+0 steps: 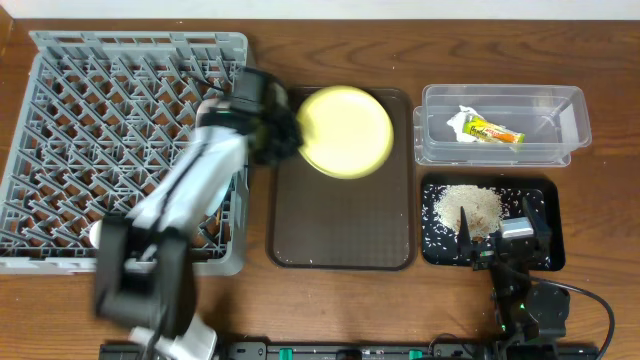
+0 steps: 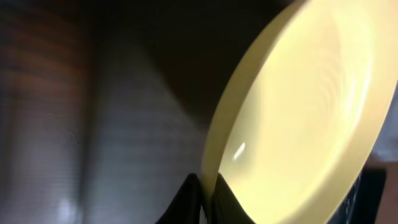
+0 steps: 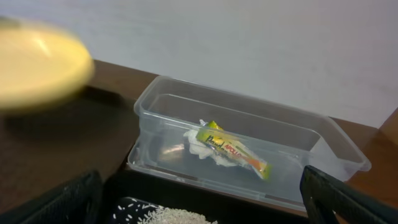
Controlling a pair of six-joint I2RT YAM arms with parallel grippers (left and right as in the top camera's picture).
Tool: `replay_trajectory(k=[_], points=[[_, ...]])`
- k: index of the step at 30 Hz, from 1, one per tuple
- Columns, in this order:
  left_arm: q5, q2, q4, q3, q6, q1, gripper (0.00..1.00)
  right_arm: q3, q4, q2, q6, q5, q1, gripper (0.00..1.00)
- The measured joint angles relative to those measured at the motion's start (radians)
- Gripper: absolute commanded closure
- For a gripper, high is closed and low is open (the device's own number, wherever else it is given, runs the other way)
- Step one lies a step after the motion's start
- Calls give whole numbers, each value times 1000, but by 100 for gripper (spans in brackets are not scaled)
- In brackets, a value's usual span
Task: Sort waste into correct bins and load items into the dishwasher
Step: 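Lift the yellow plate and carry it into the dish rack, then stand the yellow plate upright in the rack and release it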
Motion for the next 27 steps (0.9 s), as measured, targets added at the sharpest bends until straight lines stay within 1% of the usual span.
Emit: replay_trajectory(k=[1,5,8,10,14,16,22,27], points=[[-39,-79,-39,2,24,33,92,0,0,0,0,0,0,1],[-206,-279,-149,13,108,143,92,0,0,0,0,0,0,1],[-375,-367,-217,13,179,224,92,0,0,0,0,0,0,1],[-491,-392,-232,13,229,270,92,0,0,0,0,0,0,1],[-677,-393,-237,2,299,321,92,0,0,0,0,0,0,1],[-749,-381,-211,-13,328,341,92,0,0,0,0,0,0,1],[-836,-315,-70,-20,427,389,92,0,0,0,0,0,0,1],[-862,-276,-22,-20,519,412,92,0,0,0,0,0,0,1]])
